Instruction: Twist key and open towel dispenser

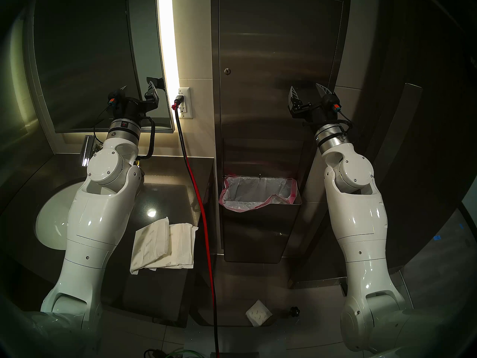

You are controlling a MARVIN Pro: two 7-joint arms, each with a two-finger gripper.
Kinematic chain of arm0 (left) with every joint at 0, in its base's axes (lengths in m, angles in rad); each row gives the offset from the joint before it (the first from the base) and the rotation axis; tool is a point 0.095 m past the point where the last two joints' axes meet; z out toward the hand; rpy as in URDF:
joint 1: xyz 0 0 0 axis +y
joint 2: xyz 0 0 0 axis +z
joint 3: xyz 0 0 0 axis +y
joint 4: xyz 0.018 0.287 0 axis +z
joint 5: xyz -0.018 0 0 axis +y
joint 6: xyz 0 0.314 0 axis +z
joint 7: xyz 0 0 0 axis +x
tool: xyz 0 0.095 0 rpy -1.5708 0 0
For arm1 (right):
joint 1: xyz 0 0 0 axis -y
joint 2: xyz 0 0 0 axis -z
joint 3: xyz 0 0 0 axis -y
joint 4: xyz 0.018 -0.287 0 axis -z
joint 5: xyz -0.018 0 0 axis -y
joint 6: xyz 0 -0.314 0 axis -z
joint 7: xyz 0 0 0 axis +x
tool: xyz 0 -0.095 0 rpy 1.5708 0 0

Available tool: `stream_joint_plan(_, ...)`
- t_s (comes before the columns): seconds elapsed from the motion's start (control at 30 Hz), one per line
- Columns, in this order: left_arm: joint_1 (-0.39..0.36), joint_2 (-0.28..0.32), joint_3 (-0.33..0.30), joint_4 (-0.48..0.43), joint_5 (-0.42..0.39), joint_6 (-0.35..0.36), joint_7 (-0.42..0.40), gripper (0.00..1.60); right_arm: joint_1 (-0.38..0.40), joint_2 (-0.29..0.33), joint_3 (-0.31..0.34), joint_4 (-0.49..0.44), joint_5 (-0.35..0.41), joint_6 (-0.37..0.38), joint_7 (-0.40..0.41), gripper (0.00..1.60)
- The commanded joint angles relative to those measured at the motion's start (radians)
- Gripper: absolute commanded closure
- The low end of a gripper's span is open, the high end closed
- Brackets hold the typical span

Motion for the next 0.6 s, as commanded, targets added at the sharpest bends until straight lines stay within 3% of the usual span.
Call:
stream_joint_plan(0.0,-0.013,-0.001,-0.001,-0.007,-0.002,-0.001,-0.001,0.00,0.001,-0.006,-0.004,-0.013,0.008,-0.005,0.005,0.00)
stream_joint_plan(0.57,-0.013,-0.001,-0.001,-0.007,-0.001,-0.001,-0.001,0.00,0.006,-0.040,-0.065,-0.009,0.064,-0.007,0.057,0.00)
